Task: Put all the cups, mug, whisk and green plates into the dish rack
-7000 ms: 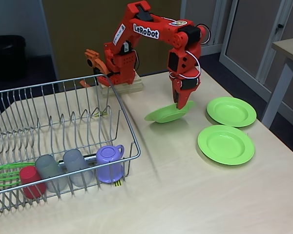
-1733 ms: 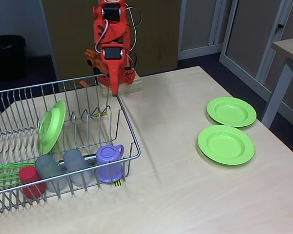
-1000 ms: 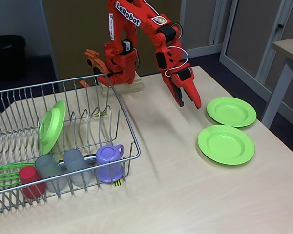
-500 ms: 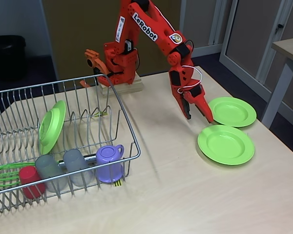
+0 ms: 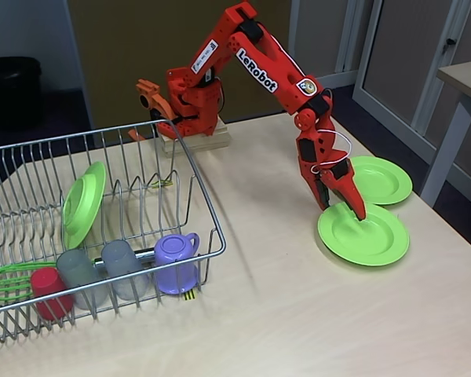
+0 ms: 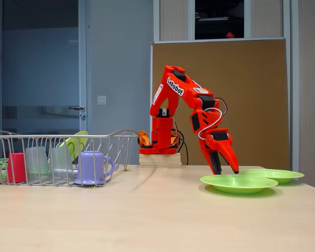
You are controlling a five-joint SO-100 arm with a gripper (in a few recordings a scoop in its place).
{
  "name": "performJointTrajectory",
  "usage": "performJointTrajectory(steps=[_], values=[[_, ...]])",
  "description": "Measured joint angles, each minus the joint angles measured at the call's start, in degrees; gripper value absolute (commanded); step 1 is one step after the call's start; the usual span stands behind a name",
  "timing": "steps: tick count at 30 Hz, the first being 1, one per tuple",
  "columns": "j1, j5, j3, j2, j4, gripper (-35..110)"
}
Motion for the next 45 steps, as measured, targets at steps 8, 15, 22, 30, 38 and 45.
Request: performJointTrajectory(steps=[8, 15, 22, 30, 38, 45], values=[[-0.35, 11.6, -6.24, -9.58, -0.26, 10], [-0.09, 22.24, -9.58, -14.24, -1.14, 0], [-0.35, 26.46, -11.87, -15.12, 1.76, 0], [2.11, 22.06, -23.91, -10.37, 20.57, 0], [5.45, 18.11, -41.22, -10.55, 39.02, 0], [7.29, 16.88, -44.91, -6.24, 45.7, 0]])
